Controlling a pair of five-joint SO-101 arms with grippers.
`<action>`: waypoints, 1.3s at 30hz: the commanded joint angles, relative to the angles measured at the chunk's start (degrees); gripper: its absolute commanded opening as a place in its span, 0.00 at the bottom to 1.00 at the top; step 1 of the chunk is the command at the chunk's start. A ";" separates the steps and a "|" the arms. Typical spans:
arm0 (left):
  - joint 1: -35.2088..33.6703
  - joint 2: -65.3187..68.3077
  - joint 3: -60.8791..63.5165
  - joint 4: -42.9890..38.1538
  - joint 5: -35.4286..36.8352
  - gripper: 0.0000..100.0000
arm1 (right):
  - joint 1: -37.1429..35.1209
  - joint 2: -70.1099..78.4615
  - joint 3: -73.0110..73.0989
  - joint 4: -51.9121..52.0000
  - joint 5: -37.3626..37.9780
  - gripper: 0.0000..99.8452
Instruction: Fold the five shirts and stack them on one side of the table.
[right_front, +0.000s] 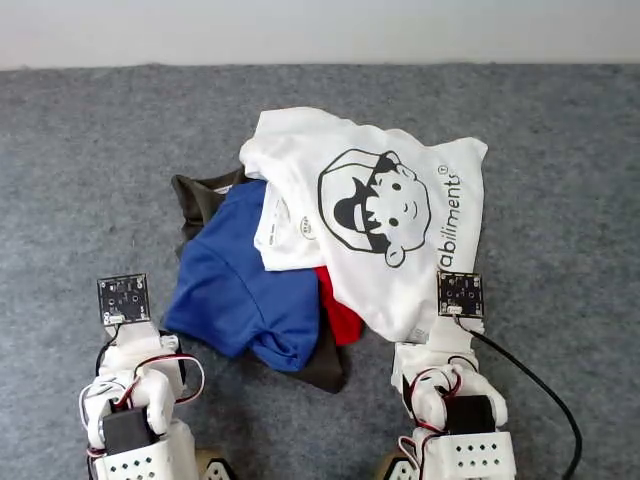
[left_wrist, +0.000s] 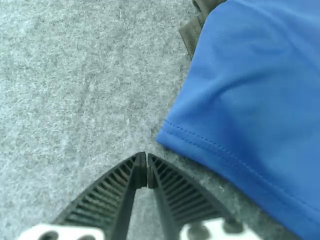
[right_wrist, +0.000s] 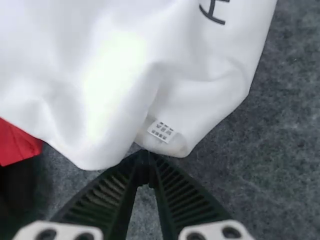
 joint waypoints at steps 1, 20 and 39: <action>-0.09 -0.26 -1.01 0.18 -0.35 0.01 | 0.40 -0.31 0.09 -0.92 -0.62 0.01; 0.97 4.13 -28.35 -3.78 -13.27 0.08 | 0.40 -0.31 0.09 -0.92 -0.62 0.01; 30.07 69.98 -74.07 23.91 -16.53 0.17 | 0.40 -0.31 0.09 -0.92 -0.62 0.01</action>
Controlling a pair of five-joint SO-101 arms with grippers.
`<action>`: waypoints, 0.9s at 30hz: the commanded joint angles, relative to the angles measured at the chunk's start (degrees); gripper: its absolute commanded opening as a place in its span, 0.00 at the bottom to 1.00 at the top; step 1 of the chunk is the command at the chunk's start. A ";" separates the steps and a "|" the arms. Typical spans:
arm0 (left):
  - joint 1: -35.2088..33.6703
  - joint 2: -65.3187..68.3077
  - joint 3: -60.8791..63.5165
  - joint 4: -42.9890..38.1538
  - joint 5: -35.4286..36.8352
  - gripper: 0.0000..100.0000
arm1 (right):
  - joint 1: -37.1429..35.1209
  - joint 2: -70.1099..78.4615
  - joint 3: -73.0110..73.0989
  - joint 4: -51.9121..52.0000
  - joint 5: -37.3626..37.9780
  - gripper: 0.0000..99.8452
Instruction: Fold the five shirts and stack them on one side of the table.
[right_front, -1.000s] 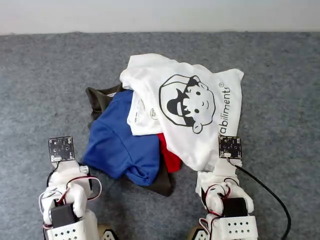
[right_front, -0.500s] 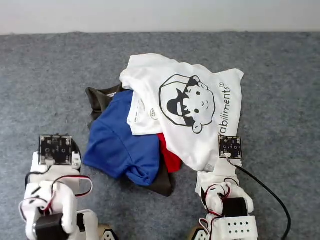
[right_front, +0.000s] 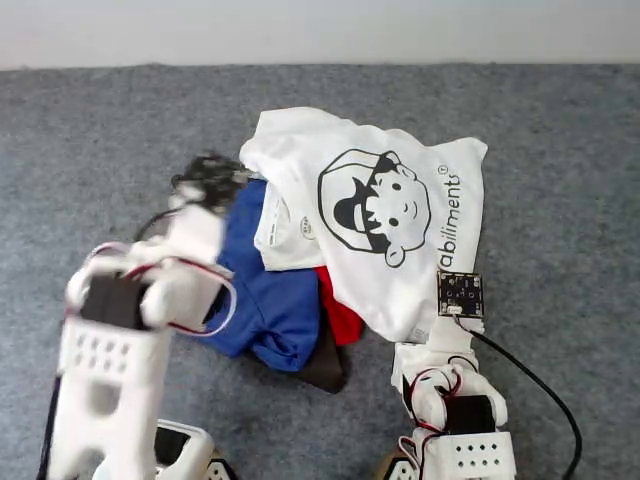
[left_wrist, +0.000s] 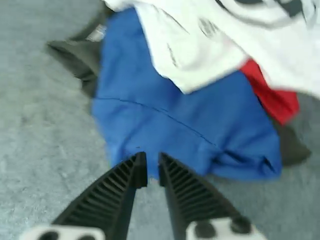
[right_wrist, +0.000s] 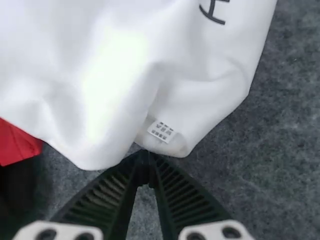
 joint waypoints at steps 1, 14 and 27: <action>2.90 6.86 -2.95 2.20 -2.11 0.20 | 0.40 -0.31 0.09 -0.92 -0.62 0.01; 8.09 25.58 -2.77 -3.25 -0.26 0.30 | 0.40 -0.31 0.09 -0.92 -0.62 0.01; 8.62 53.45 -2.77 -18.64 0.18 0.30 | 0.40 -0.31 0.09 -0.92 -0.62 0.01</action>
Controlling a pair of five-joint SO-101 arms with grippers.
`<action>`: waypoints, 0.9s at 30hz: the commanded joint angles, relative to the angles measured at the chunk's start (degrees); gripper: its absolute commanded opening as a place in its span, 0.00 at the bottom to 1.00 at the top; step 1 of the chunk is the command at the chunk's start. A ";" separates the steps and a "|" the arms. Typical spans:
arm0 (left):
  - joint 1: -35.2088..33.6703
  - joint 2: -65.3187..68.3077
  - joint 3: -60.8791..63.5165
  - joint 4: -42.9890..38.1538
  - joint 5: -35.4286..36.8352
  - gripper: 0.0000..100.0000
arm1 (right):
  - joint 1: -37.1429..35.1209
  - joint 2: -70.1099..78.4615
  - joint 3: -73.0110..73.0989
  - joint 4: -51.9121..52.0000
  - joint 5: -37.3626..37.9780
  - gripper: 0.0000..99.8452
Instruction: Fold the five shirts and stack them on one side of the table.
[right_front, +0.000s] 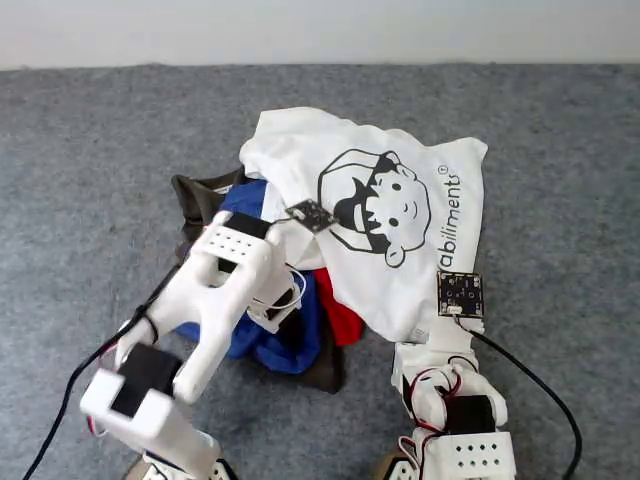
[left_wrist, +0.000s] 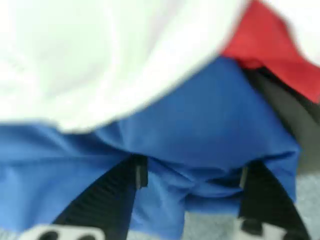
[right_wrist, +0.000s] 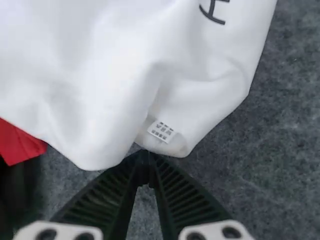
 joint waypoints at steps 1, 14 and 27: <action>0.26 6.59 -1.89 -2.90 1.05 0.29 | 0.40 -0.31 0.09 -0.92 -0.62 0.01; -11.16 5.36 -3.65 0.18 -0.26 0.01 | 0.40 -0.31 0.09 -0.92 -0.62 0.01; -41.23 -37.71 -11.47 5.71 -3.08 0.01 | 0.40 -0.31 0.09 -0.92 -0.62 0.01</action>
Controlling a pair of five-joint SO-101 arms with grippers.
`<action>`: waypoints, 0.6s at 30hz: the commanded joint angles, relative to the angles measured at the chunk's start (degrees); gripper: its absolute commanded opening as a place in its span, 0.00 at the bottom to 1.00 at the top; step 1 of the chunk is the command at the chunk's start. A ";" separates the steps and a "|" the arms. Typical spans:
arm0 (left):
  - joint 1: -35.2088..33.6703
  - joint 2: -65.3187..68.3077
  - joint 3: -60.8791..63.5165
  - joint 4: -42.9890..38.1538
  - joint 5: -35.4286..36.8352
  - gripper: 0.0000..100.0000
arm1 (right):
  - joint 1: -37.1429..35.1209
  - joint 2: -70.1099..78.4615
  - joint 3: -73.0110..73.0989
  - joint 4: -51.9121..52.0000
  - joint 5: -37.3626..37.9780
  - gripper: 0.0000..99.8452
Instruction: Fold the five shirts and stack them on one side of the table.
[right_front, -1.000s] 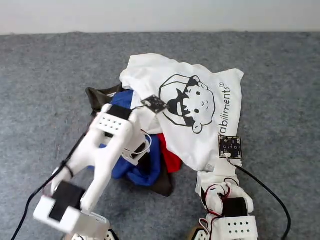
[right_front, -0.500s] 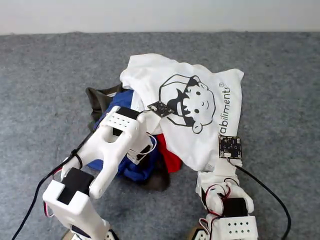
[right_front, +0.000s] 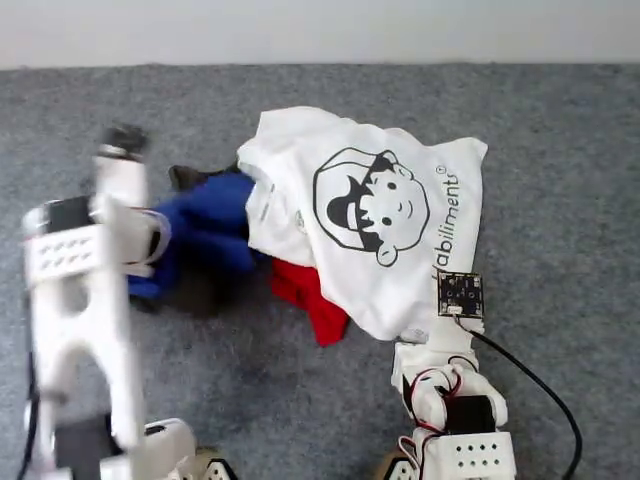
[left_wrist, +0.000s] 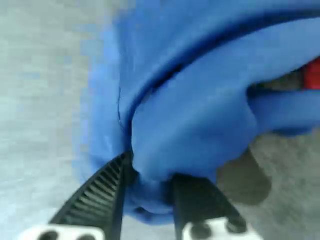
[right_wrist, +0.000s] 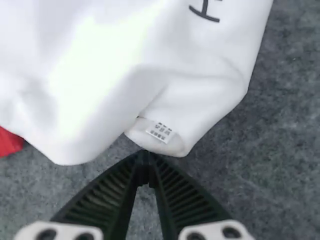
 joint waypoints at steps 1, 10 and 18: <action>-6.51 -12.66 -5.23 0.88 -2.20 0.01 | 0.40 -0.31 0.09 -0.92 -0.62 0.01; -30.51 -17.49 -7.87 -6.68 -7.82 0.01 | 0.40 -0.31 0.09 -0.92 -0.62 0.01; -35.25 -17.58 1.36 -13.36 -11.52 0.02 | 0.40 -0.31 0.09 -0.92 -0.62 0.01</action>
